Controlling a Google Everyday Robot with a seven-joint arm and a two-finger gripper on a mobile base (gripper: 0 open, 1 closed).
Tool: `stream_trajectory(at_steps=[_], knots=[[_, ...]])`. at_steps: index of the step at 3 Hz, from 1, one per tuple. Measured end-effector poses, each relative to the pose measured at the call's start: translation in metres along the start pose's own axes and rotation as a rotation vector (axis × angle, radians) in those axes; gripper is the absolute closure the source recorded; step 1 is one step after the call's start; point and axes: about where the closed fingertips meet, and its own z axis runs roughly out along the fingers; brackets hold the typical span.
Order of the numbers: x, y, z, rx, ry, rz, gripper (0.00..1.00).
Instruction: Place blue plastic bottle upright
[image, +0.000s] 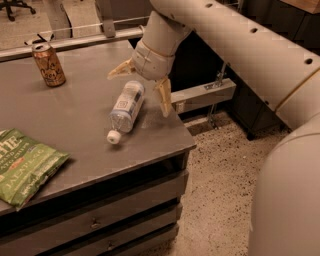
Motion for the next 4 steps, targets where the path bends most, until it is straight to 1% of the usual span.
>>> stream_trajectory(at_steps=[1, 2, 3, 4], knots=[[-0.010, -0.017, 0.018, -0.027, 0.000, -0.095, 0.00], [-0.022, -0.026, 0.032, -0.073, 0.021, -0.181, 0.00], [-0.032, -0.027, 0.042, -0.138, 0.060, -0.251, 0.00], [-0.038, -0.028, 0.047, -0.197, 0.112, -0.291, 0.00]])
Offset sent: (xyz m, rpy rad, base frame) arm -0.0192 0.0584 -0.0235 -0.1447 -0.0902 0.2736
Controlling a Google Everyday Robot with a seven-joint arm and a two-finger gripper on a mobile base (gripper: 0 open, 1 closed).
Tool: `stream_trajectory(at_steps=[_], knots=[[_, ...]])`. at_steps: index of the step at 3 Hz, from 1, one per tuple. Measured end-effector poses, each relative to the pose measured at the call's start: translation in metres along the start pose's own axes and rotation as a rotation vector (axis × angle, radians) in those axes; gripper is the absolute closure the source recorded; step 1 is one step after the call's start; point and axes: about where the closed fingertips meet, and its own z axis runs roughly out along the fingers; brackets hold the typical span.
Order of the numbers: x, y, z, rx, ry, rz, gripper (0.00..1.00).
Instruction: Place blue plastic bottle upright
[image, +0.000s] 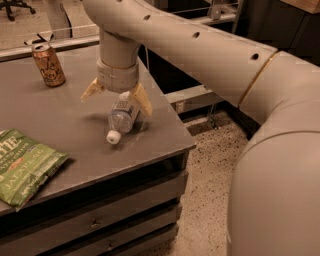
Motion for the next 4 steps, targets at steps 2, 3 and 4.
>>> stream_trajectory(at_steps=[2, 3, 4], knots=[[-0.0020, -0.0028, 0.0003, -0.107, 0.085, 0.043, 0.41], [-0.0017, -0.0016, -0.0011, -0.135, 0.088, 0.094, 0.65], [0.0022, -0.0030, -0.0088, -0.111, 0.064, 0.182, 0.88]])
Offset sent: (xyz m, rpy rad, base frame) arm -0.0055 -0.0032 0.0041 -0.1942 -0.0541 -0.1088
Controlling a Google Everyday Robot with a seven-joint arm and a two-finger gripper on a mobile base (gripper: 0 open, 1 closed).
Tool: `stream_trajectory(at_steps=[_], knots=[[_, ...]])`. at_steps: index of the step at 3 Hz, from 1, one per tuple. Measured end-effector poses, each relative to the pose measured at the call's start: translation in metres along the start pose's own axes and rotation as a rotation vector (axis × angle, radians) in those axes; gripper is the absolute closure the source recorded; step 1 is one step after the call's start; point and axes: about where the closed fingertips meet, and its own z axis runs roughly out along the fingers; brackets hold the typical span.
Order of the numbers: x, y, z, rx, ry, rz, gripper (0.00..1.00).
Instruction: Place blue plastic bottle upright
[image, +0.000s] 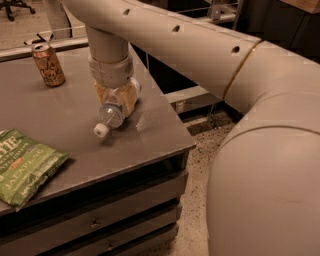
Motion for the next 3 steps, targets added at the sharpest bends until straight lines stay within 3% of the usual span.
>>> stream_trajectory(at_steps=[1, 3], knots=[[0.015, -0.012, -0.028, 0.103, -0.047, 0.124, 1.00], [0.024, -0.042, -0.117, 0.462, -0.151, 0.337, 1.00]])
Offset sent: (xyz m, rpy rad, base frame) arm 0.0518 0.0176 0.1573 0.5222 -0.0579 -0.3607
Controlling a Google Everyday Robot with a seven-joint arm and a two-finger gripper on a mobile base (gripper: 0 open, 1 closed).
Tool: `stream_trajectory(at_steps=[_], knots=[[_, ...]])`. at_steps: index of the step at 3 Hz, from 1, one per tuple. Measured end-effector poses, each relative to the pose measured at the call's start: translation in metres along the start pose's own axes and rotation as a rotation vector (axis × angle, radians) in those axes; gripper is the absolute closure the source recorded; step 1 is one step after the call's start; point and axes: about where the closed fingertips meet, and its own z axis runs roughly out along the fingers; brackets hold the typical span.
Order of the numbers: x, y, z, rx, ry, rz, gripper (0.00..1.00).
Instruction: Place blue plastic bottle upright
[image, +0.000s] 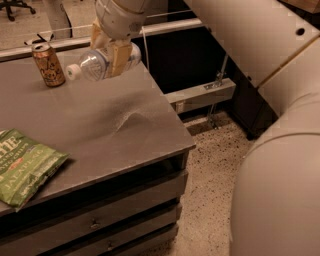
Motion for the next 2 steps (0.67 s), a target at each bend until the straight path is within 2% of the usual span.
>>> stream_trajectory(at_steps=[1, 2], knots=[[-0.017, -0.001, -0.015, 0.151, -0.147, 0.148, 1.00], [-0.028, 0.011, -0.025, 0.281, -0.297, 0.287, 1.00]])
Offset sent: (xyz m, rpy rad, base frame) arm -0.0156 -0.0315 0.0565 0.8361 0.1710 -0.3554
